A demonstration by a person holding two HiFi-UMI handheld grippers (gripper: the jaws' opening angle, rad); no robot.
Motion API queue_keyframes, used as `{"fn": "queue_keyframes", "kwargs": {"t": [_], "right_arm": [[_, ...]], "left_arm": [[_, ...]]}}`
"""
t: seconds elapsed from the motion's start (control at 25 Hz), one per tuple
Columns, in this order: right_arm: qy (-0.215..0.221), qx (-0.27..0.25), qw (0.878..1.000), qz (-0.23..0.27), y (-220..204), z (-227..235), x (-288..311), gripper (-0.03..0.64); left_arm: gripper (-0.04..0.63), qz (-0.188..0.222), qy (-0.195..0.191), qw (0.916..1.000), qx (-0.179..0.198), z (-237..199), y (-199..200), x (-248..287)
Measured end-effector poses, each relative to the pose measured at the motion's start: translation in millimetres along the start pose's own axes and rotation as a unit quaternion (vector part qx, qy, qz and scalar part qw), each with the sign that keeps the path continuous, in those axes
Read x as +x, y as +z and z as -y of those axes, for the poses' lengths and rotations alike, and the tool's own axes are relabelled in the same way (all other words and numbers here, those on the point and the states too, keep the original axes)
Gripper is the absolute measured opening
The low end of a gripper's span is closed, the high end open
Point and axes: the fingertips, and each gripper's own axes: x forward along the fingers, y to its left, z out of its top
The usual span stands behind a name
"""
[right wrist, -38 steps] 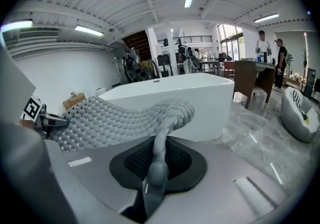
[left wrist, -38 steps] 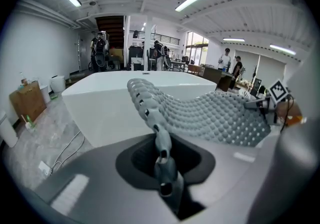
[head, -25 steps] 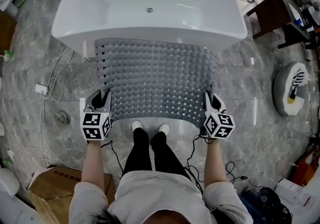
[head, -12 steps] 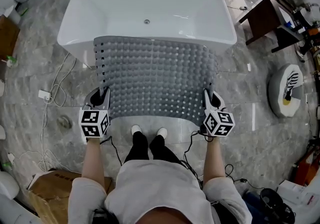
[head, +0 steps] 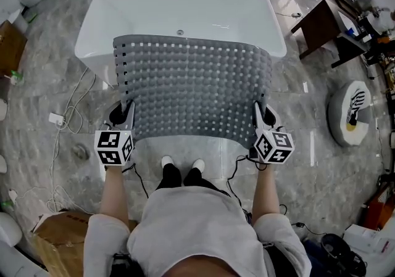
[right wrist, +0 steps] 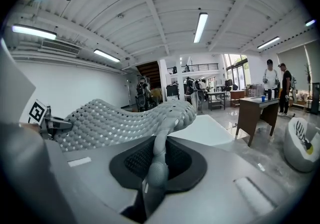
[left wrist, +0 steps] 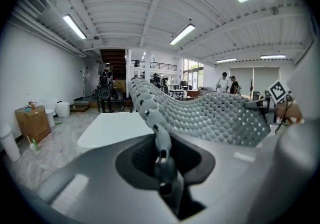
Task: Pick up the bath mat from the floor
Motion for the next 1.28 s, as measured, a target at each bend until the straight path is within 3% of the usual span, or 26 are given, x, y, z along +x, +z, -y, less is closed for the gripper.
{"fn": "queue_keyframes", "kwargs": {"t": [0.76, 1.28], "right_arm": [[0.004, -0.035, 0.994, 0.100, 102, -8, -24, 0.040], [0.010, -0.050, 0.989, 0.142, 122, -6, -46, 0.040]], "left_arm": [[0.057, 0.101, 0.023, 0.9941, 0.032, -10, 95, -30], [0.057, 0.146, 0.047, 0.9873, 0.040, -2, 110, -48]]}}
